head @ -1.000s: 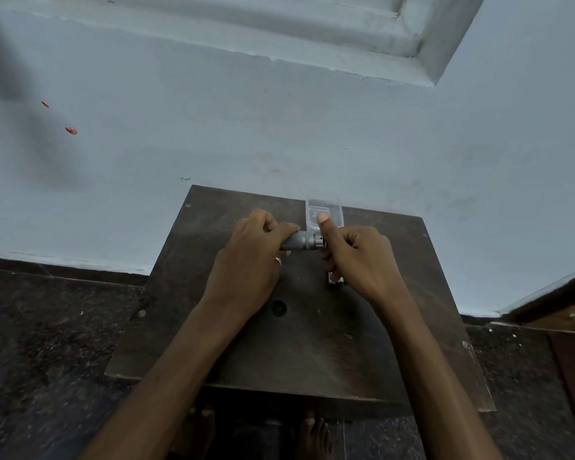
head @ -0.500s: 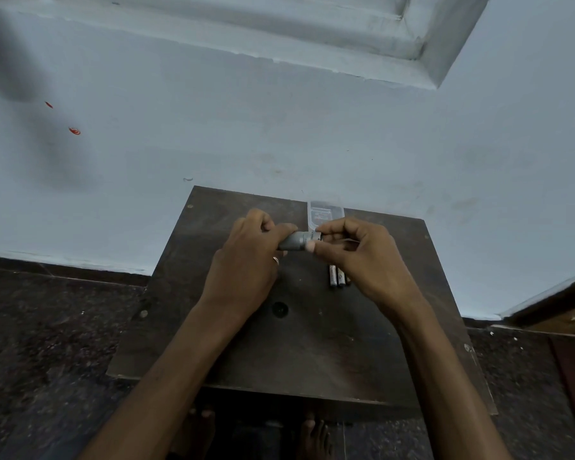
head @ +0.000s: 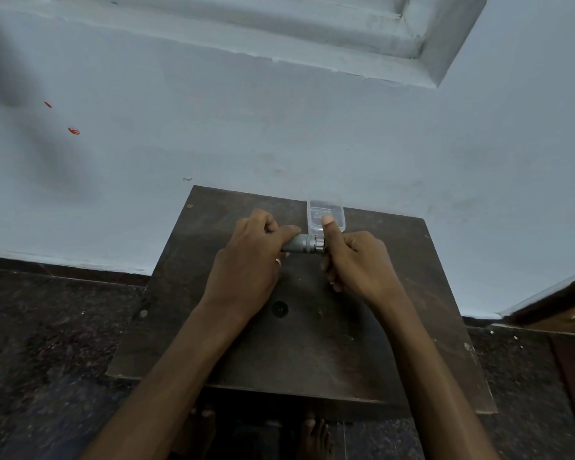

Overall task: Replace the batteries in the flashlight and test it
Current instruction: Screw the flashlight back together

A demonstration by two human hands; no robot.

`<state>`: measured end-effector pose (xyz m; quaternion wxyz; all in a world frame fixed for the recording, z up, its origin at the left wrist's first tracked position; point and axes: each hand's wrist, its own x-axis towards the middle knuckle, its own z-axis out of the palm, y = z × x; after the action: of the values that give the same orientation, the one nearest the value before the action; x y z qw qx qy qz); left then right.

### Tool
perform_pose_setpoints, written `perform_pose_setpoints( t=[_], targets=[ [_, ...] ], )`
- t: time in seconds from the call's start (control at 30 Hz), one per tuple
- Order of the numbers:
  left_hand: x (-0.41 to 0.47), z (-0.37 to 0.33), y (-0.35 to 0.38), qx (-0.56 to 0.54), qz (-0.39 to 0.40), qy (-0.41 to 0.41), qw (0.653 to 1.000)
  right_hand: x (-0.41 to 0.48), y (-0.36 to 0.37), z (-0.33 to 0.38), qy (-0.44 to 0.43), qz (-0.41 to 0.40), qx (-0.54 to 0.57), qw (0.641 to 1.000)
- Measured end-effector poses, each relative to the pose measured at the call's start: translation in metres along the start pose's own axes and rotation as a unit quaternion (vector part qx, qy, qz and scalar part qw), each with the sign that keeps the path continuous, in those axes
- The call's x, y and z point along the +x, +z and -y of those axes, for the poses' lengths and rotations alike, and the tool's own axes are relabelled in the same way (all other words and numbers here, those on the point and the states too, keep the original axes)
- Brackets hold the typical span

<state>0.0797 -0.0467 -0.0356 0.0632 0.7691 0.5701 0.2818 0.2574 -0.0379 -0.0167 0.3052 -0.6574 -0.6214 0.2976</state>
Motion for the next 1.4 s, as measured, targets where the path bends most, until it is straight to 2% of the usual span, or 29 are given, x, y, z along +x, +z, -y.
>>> perform_pose_setpoints(
  t=[0.1, 0.2, 0.4, 0.5, 0.63, 0.8, 0.87, 1.0, 1.13, 1.27, 1.4],
  targets=[
    [0.000, -0.001, 0.000, 0.002, -0.001, -0.005, 1.000, 0.000, -0.001, -0.001, -0.004, -0.022, 0.006, 1.000],
    [0.000, 0.000, -0.001, 0.007, -0.005, -0.013, 1.000, 0.000, -0.006, -0.003, -0.045, -0.034, 0.027, 0.998],
    [-0.001, -0.001, -0.003, 0.012, -0.010, -0.023, 1.000, 0.003, -0.014, -0.010, -0.076, 0.085, 0.091, 0.989],
    [-0.001, -0.002, -0.003, 0.013, -0.004, -0.019, 1.000, 0.005, -0.011, -0.011, -0.086, 0.063, 0.074, 0.992],
    [0.000, -0.003, -0.003, 0.016, -0.002, -0.015, 1.000, 0.004, -0.007, -0.009, -0.068, 0.073, 0.087, 0.991],
    [-0.001, -0.004, -0.003, 0.017, -0.002, -0.012, 1.000, 0.000, 0.002, -0.003, -0.034, 0.034, -0.018, 0.999],
    [-0.001, -0.004, -0.003, 0.018, -0.003, -0.011, 1.000, 0.001, 0.002, -0.001, -0.026, 0.019, -0.027, 0.999],
    [0.000, -0.003, -0.003, 0.022, -0.007, -0.016, 1.000, 0.001, -0.001, -0.005, -0.059, 0.017, 0.001, 0.998],
    [0.000, -0.001, -0.005, 0.026, -0.017, -0.032, 0.999, 0.005, -0.006, -0.010, -0.079, 0.086, 0.102, 0.988],
    [0.000, -0.002, -0.004, 0.026, -0.015, -0.027, 0.999, 0.006, -0.005, -0.011, -0.074, 0.090, 0.111, 0.987],
    [0.000, -0.003, -0.004, 0.015, -0.013, -0.022, 1.000, 0.003, -0.003, -0.009, -0.064, 0.087, 0.072, 0.992]
  ],
)
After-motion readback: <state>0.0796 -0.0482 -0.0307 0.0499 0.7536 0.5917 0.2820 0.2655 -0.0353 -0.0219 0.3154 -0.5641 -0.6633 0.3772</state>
